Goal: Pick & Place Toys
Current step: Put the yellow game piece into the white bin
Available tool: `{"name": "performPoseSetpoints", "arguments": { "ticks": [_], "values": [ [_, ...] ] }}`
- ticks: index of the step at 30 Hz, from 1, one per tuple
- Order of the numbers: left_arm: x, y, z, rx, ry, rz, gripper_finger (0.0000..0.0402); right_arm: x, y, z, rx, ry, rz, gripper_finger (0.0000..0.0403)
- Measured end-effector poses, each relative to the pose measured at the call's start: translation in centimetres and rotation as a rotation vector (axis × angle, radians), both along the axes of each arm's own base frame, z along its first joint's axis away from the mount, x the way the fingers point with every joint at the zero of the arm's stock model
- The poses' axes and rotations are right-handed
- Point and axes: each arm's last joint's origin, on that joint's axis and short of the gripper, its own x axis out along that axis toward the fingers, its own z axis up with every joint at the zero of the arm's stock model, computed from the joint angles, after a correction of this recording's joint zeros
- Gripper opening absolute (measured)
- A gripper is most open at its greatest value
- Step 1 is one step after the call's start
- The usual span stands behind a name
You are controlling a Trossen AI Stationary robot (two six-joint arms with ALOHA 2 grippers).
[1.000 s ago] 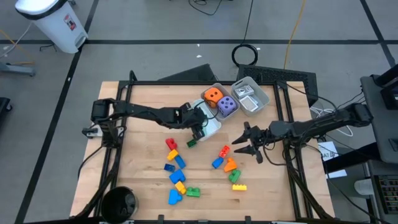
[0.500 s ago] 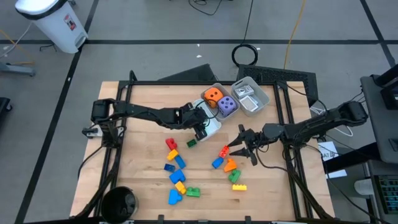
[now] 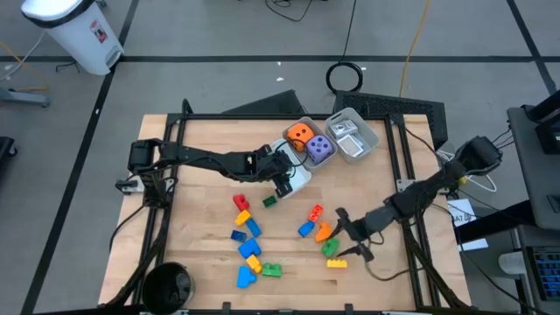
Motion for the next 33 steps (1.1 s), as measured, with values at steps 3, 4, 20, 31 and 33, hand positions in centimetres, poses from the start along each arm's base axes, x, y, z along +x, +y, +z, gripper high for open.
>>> {"name": "performPoseSetpoints", "arguments": {
  "ticks": [3, 4, 20, 31, 33],
  "values": [
    [0.0, 0.0, 0.0, 0.000, -0.001, 0.000, 0.0216, -0.8, 1.0, -1.5, 0.036, 0.147, -0.062, 0.0250],
    [0.0, 0.0, 0.0, 0.000, -0.002, 0.001, 0.0216, -1.0, 1.5, -1.8, 0.063, 0.173, -0.060, 0.0246],
    [0.1, 0.0, 0.1, -0.003, -0.010, 0.005, 0.0216, -2.7, 5.1, -3.8, 0.131, 0.202, -0.176, 0.0203],
    [0.1, 0.0, 0.1, -0.011, -0.015, 0.015, 0.0216, -1.5, 6.5, -4.0, 0.098, 0.222, -0.096, 0.0180],
    [0.1, 0.0, 0.1, -0.012, -0.015, 0.016, 0.0216, -1.4, 6.4, -4.0, 0.087, 0.214, -0.094, 0.0167]
  ]
}}
